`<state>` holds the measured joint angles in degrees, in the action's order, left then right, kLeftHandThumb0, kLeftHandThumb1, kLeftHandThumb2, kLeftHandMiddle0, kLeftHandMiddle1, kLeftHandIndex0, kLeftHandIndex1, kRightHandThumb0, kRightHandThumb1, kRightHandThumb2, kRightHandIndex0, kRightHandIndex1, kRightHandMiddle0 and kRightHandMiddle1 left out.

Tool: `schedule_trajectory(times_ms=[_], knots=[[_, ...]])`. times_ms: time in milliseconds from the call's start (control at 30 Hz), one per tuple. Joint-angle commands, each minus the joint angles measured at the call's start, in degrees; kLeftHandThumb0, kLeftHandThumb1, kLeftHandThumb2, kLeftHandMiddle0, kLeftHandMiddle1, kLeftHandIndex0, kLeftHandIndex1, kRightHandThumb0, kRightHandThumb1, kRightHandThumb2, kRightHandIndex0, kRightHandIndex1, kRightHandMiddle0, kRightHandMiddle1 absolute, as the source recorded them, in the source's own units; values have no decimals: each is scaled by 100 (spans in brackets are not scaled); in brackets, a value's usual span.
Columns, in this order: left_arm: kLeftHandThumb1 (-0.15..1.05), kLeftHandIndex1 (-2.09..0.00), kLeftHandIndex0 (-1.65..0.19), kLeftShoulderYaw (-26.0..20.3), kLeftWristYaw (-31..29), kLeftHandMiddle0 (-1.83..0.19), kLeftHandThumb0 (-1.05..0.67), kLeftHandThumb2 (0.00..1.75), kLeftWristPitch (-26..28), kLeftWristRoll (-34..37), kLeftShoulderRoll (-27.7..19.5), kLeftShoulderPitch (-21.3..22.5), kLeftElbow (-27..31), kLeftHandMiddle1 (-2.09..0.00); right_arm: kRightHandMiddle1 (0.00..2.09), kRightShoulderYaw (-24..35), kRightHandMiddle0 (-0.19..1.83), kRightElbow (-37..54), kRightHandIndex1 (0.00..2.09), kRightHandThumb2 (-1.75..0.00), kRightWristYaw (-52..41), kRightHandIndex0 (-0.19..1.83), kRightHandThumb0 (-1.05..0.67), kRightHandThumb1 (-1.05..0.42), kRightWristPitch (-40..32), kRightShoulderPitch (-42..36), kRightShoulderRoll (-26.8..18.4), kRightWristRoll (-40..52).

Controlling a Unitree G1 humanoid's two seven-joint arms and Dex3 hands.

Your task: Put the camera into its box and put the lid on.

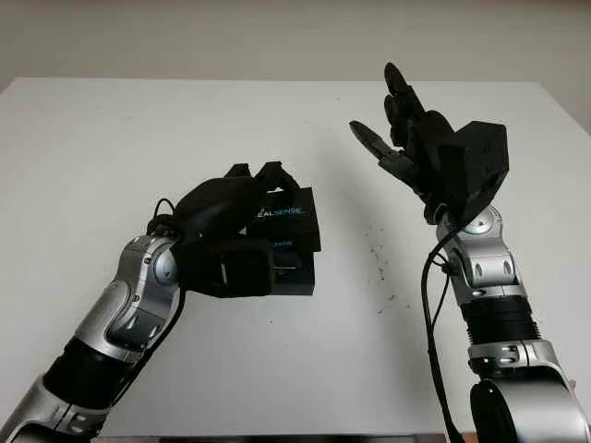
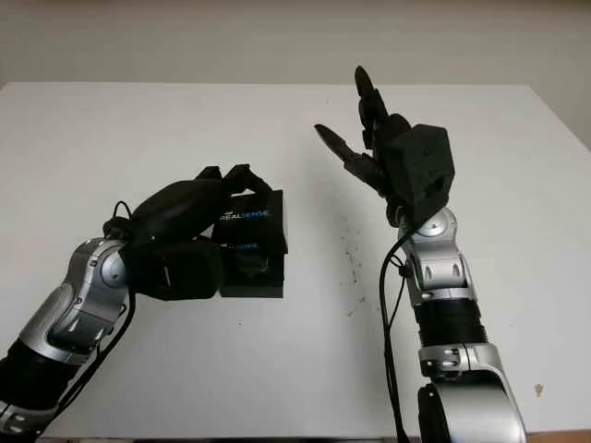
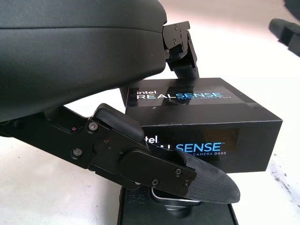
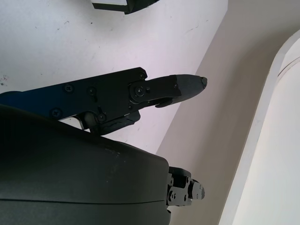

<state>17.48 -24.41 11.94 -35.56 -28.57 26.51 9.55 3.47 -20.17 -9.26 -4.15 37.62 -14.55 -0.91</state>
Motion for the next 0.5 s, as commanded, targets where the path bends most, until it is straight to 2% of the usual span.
schedule_trajectory(times_ms=[0, 267, 467], knots=[[105, -209, -40, -90, -99, -95, -24, 26, 43, -26, -44, -16, 251, -209, 6, -18, -6, 124, 6, -18, -4, -7, -51, -105, -22, -69, -9, -4], [105, -209, -34, -124, -643, -87, -25, 25, 244, 45, -174, -144, 708, -209, 5, -44, -7, 92, 5, -18, -50, -9, -51, -105, -9, -69, 2, 13], [105, -209, -47, -133, -741, -93, -26, 27, 20, 63, -354, -285, 737, -209, 6, -52, -6, 150, 6, -18, -21, -8, -52, -105, -66, -82, 10, 9]])
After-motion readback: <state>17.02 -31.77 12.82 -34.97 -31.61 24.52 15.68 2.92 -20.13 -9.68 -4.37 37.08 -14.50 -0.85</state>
